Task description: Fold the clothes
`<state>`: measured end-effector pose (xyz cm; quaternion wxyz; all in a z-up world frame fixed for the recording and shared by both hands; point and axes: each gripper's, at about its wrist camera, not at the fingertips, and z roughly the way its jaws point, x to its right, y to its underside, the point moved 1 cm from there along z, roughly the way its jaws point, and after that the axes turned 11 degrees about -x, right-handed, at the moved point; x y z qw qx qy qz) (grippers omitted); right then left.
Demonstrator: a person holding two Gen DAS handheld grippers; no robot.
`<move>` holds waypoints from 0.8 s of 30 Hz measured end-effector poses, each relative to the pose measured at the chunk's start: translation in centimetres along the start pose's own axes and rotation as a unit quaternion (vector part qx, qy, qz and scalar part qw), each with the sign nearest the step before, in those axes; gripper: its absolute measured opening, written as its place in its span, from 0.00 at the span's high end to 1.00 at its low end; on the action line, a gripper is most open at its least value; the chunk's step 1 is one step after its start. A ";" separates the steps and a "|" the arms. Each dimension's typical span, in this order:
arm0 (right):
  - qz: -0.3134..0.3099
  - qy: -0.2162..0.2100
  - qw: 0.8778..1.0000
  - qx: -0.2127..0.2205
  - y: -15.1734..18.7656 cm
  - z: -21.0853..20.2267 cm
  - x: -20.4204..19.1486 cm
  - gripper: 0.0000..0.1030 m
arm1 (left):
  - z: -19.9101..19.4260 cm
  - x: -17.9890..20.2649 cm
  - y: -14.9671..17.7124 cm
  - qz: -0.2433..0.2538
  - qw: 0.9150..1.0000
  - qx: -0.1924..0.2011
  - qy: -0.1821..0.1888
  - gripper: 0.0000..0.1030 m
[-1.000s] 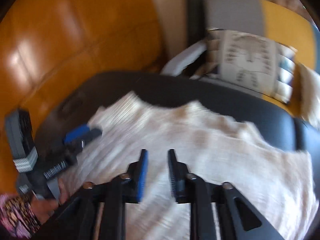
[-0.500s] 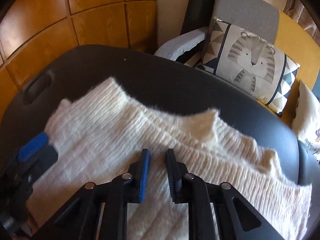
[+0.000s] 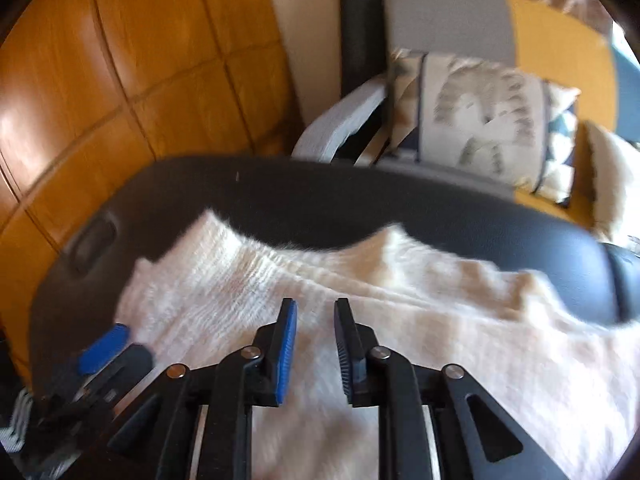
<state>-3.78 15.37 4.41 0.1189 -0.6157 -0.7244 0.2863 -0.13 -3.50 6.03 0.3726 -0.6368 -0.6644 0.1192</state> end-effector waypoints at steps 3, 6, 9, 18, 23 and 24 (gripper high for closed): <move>0.005 0.018 1.000 0.020 2.3 -3.5 1.3 0.80 | 0.2 0.1 -0.1 0.003 1.000 -0.003 -0.006 0.34; 0.019 0.072 0.997 0.018 4.6 -6.0 4.0 0.80 | 0.4 0.2 -0.1 0.006 1.000 -0.007 -0.013 0.34; 0.050 0.135 0.989 0.018 6.2 -7.4 7.7 0.76 | 0.8 0.4 -0.2 0.013 1.000 -0.014 -0.021 0.31; 0.083 0.103 0.991 0.009 9.1 -6.4 14.0 0.68 | 2.3 2.7 -0.4 0.092 0.990 -0.071 -0.078 0.18; 0.094 0.088 0.992 0.006 11.1 -7.5 14.0 0.68 | -0.1 2.9 1.9 0.115 0.987 -0.088 -0.071 0.18; 0.107 0.074 0.991 0.007 12.0 -8.0 14.1 0.68 | -0.8 3.0 2.5 0.118 0.986 -0.091 -0.072 0.18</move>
